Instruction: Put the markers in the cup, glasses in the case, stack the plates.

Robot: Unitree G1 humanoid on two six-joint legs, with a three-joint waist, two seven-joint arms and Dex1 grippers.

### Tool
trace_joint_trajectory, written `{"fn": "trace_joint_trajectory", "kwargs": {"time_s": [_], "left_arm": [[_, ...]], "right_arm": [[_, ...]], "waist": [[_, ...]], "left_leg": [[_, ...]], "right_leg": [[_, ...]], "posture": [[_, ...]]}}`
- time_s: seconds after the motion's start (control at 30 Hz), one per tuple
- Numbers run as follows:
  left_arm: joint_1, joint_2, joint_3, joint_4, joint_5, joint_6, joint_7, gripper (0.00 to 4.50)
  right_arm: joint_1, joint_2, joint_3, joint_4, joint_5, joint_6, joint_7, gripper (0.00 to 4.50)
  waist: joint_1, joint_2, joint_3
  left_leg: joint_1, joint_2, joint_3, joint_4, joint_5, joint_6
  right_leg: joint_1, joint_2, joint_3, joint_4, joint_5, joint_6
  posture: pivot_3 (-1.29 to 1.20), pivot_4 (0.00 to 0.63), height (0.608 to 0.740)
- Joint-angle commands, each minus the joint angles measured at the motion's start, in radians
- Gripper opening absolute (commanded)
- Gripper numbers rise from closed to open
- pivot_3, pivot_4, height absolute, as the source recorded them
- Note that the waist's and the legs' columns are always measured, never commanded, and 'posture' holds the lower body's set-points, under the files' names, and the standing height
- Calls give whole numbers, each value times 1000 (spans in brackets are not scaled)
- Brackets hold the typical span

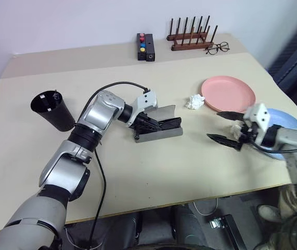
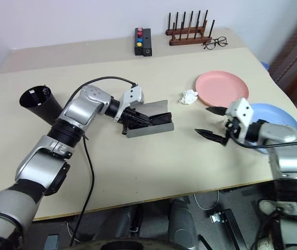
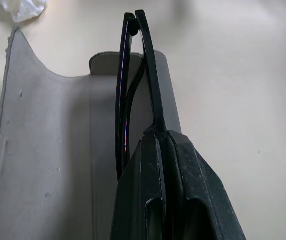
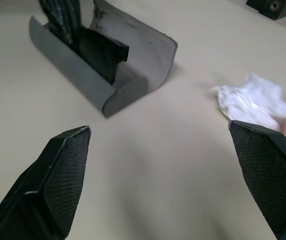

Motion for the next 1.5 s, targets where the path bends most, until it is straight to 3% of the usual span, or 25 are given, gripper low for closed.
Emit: {"fn": "trace_joint_trajectory", "kwargs": {"time_s": [0.03, 0.23, 0.77, 0.87, 1.1, 1.37, 1.5], "left_arm": [[-8, 0, 9, 1, 1, -5, 2, 38], [-16, -4, 19, 49, 4, -19, 12, 38], [-62, 21, 14, 171, 15, -60, -66, 38], [-64, 34, -2, 169, 20, -70, -115, 1006], [-79, 39, 6, 178, 50, -138, -105, 4473], [-166, 48, 105, 149, 16, -167, -18, 4473], [-210, 22, 128, 235, 63, -221, 131, 4473]], "right_arm": [[52, -95, -87, -75, 81, 44, 113, 4500], [125, -165, -139, -115, 123, 88, 191, 4500], [182, -155, -191, -163, 123, 101, 170, 4500], [188, -152, -194, -169, 122, 97, 164, 4500], [194, -139, -195, -165, 117, 80, 139, 4500], [186, -115, -182, -176, 118, 69, 93, 4500], [169, -97, -168, -173, 109, 54, 70, 4500]], "waist": [[0, 0, 0], [1, 0, 0], [2, 0, 0], [-1, -1, 0], [8, -1, 0], [23, -2, 1], [22, -2, 1]], "left_leg": [[0, 0, 0, 0, 0, 0], [1, 0, 0, 0, 0, 0], [1, 0, 0, 1, 0, 0], [1, 0, 0, 0, 0, 0], [0, 0, 0, 0, 0, 0], [0, 0, 0, 1, 0, 0], [0, 0, 0, 1, 0, 0]], "right_leg": [[0, 0, 0, 0, 0, 0], [1, 0, 0, 0, 0, 0], [2, 0, 0, 0, 0, 0], [1, 0, 0, 0, 0, 0], [1, 0, 0, 0, 0, 0], [1, 0, 0, 0, 0, 0], [1, 0, 0, 0, 0, 1]], "posture": [[0, 150, 740], [0, 150, 740], [0, 150, 740], [0, 150, 740], [0, 150, 740], [0, 150, 740], [0, 150, 740]]}}
